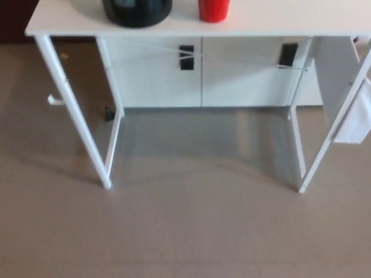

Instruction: The robot walk towards a table in front and uses its left hand to pick up the pot from the base and pour water to the cup on the right hand side

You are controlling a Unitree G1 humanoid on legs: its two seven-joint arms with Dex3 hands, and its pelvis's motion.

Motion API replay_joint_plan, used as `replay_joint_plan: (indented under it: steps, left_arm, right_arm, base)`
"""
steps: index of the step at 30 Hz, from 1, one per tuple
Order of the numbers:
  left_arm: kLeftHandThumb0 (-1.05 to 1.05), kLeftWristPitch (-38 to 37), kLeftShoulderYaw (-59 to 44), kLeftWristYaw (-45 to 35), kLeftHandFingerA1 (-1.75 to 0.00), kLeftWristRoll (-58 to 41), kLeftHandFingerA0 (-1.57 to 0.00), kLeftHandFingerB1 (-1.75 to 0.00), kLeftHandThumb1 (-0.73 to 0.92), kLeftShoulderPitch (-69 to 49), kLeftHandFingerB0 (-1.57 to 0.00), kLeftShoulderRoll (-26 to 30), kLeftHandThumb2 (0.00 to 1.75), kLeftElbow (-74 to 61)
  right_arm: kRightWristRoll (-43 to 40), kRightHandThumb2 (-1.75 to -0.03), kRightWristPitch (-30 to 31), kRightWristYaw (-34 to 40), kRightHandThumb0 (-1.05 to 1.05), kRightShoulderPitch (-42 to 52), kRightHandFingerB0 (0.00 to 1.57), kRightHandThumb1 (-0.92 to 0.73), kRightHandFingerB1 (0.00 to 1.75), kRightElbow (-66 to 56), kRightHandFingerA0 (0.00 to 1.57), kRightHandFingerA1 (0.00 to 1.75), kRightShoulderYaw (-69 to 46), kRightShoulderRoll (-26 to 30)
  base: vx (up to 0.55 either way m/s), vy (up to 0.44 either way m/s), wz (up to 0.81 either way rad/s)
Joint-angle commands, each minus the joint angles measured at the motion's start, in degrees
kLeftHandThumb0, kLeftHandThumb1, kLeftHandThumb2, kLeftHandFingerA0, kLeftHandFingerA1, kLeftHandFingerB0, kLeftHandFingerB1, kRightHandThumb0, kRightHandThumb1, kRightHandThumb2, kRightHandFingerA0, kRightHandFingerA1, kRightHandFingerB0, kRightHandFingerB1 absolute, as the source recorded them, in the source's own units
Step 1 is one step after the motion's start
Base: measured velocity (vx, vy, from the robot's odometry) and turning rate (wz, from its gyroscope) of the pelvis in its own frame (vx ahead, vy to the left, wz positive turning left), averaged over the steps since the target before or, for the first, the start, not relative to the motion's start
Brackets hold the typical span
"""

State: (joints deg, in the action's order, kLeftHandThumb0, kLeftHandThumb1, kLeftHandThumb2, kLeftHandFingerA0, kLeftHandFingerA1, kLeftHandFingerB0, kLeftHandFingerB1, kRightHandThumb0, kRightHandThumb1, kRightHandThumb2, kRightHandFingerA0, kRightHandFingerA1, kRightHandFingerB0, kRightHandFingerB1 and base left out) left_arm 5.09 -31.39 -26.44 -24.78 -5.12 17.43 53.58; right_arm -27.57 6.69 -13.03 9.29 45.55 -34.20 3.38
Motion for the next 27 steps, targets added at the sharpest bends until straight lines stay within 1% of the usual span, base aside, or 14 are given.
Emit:
replay_joint_plan:
  steps: [1,3,5,6,7,8,11,13,14,16,17,19,20,27]
  left_arm:
    - [-0.03,4.09,-0.41,0.81,-0.57,-0.91,-0.26,-0.51,0.43,-0.53,-0.15,1.98,0.90,-2.77]
    - [-0.06,3.97,-0.22,0.20,-0.59,-0.66,-0.31,-0.50,0.42,0.01,-0.13,2.48,0.89,-2.05]
    - [-0.06,4.29,0.05,0.57,-0.60,-0.35,-0.36,-0.50,0.43,-0.24,-0.14,2.64,0.89,-2.18]
    - [-0.05,5.01,-0.52,1.05,-0.47,-1.08,-0.50,-0.35,0.60,-0.47,-0.27,2.42,0.57,-2.55]
    - [-0.03,5.08,-0.52,0.70,-0.60,-1.23,-0.34,-0.50,0.42,-0.93,-0.13,2.36,0.89,-3.07]
    - [-0.04,4.95,-0.61,0.81,-0.59,-1.12,-0.33,-0.50,0.43,-1.01,-0.13,2.60,0.90,-2.93]
    - [-0.03,5.38,-1.44,1.20,-0.56,-1.63,-0.23,-0.50,0.43,-0.79,-0.12,3.08,0.89,-2.63]
    - [-0.04,6.35,-1.12,-0.05,-0.57,-1.80,-0.26,-0.49,0.44,-2.60,-0.09,2.95,0.90,-5.16]
    - [-0.03,8.57,-1.43,-0.09,-0.58,-2.69,-0.27,-0.50,0.44,-3.70,-0.11,2.99,0.90,-7.78]
    - [-0.03,10.82,-2.50,-1.28,-0.57,-4.52,-0.25,-0.50,0.41,-5.24,-0.10,3.23,0.88,-10.94]
    - [-0.04,11.37,-2.92,-2.23,-0.56,-5.05,-0.22,-0.49,0.40,-5.53,-0.07,3.58,0.87,-11.38]
    - [-0.05,13.15,-3.75,-2.08,-0.44,-5.89,-0.26,-0.36,0.57,-6.29,-0.18,3.79,0.58,-12.94]
    - [-0.02,15.97,-4.58,-2.52,-0.44,-7.25,-0.29,-0.33,0.63,-7.87,-0.13,4.32,0.58,-15.24]
    - [-0.03,21.22,-8.34,-2.30,-0.47,-9.35,-0.30,-0.34,0.60,-12.87,-0.18,5.67,0.57,-18.07]
  right_arm:
    - [-0.90,-0.87,-1.15,-0.58,-0.12,-0.46,0.06,-0.42,0.48,0.03,0.53,0.68,-0.47,0.83]
    - [-1.35,-0.57,-0.77,-0.46,-0.15,-0.40,0.18,-0.58,0.32,-0.57,0.51,0.50,-0.68,0.43]
    - [-1.51,-0.58,-0.40,-0.30,-0.18,-0.28,0.17,-0.59,0.32,-0.74,0.51,0.50,-0.93,0.38]
    - [-1.72,-0.88,-0.07,-0.37,-0.12,-0.12,0.06,-0.42,0.48,-1.16,0.45,0.65,-1.04,0.30]
    - [-1.59,-0.57,-0.21,-0.42,-0.15,0.16,0.16,-0.58,0.31,-1.69,0.51,0.50,-0.88,0.16]
    - [-1.47,-0.88,-0.21,-0.36,-0.13,0.21,0.05,-0.42,0.47,-1.87,0.48,0.66,-0.68,0.02]
    - [-1.07,-0.56,-0.68,-0.37,-0.19,0.18,0.17,-0.57,0.31,-1.32,0.49,0.49,-0.30,-0.13]
    - [-0.88,-0.57,-0.66,-1.20,-0.15,0.98,0.15,-0.60,0.31,-1.74,0.49,0.50,0.02,0.13]
    - [-1.09,-0.89,-0.43,-0.99,-0.13,0.86,0.04,-0.44,0.46,-2.03,0.47,0.66,-0.04,0.09]
    - [-1.10,-0.89,-0.36,-0.78,-0.13,0.40,0.03,-0.44,0.47,-1.98,0.46,0.66,0.05,0.12]
    - [-1.20,-0.57,-0.45,-0.98,-0.18,0.33,0.16,-0.62,0.33,-1.85,0.50,0.52,0.03,0.01]
    - [-1.27,-0.57,-0.22,-1.07,-0.18,0.77,0.16,-0.61,0.33,-2.61,0.50,0.53,0.12,-0.35]
    - [-0.99,-0.89,0.04,-0.57,-0.14,1.10,0.05,-0.43,0.48,-3.13,0.44,0.65,0.33,-0.54]
    - [-0.49,-0.88,-0.14,-0.53,-0.13,1.91,0.05,-0.44,0.46,-1.78,0.51,0.67,0.39,-0.24]
  base:
    - [0.56,0.149,-0.24]
    - [0.53,0.177,-0.27]
    - [0.46,0.133,-0.67]
    - [0.47,0.139,-0.31]
    - [0.45,0.129,-0.17]
    - [0.44,0.121,0.04]
    - [0.41,0.031,0.08]
    - [0.38,-0.041,0.22]
    - [0.44,-0.095,0.33]
    - [0.57,-0.092,0.29]
    - [0.53,-0.122,-0.42]
    - [0.51,-0.089,0.56]
    - [0.49,-0.095,0.21]
    - [0.32,-0.025,-0.10]
